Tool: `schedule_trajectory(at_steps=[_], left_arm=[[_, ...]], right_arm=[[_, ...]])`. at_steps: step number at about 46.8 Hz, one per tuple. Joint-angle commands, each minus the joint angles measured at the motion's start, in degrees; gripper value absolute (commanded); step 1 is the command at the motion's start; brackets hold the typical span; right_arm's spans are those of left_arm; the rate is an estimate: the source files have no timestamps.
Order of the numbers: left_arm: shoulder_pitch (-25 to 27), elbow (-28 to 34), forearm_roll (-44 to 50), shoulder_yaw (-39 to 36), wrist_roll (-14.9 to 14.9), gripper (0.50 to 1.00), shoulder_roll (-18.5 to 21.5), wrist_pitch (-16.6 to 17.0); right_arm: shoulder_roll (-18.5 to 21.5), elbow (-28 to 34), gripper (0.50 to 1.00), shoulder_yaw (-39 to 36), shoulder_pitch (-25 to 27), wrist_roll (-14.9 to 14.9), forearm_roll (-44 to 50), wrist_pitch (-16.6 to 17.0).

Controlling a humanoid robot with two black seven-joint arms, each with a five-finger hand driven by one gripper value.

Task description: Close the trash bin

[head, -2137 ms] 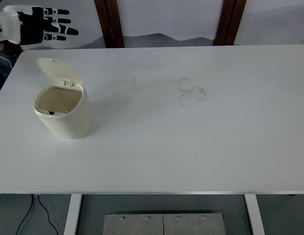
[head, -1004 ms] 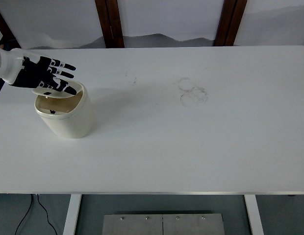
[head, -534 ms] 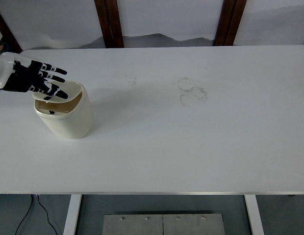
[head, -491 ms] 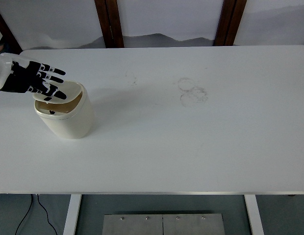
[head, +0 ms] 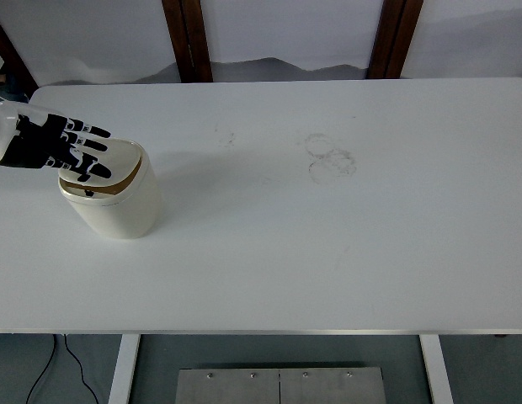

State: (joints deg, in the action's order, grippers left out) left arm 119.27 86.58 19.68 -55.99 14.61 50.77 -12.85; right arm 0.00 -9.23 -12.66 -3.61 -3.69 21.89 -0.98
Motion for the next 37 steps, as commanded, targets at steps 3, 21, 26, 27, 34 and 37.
schedule_trajectory(at_steps=[3, 21, 26, 27, 34, 37], left_arm=[[-0.88, -0.09, 0.01, 0.1, -0.11, 1.0, 0.55, -0.34], [-2.11, -0.18, 0.01, 0.18, -0.9, 1.0, 1.43, -0.34], [-2.2, -0.18, 0.01, 0.18, -0.9, 1.0, 1.52, -0.34], [-2.2, -0.18, 0.01, 0.18, -0.9, 1.0, 1.52, -0.34], [-2.73, -0.27, 0.01, 0.18, -0.99, 1.0, 1.52, -0.34], [-2.99, -0.27, 0.01, 0.27, -0.99, 1.0, 1.61, -0.34]], right_arm=[[0.0, 0.0, 0.995, 0.0, 0.0, 0.0, 0.0, 0.01], [0.0, 0.0, 0.995, 0.0, 0.09, 0.0, 0.0, 0.01], [0.0, 0.0, 0.995, 0.0, 0.09, 0.0, 0.0, 0.01], [0.0, 0.0, 0.995, 0.0, 0.09, 0.0, 0.0, 0.01], [0.0, 0.0, 0.995, 0.0, 0.09, 0.0, 0.0, 0.01], [0.0, 0.0, 0.995, 0.0, 0.09, 0.0, 0.0, 0.01]])
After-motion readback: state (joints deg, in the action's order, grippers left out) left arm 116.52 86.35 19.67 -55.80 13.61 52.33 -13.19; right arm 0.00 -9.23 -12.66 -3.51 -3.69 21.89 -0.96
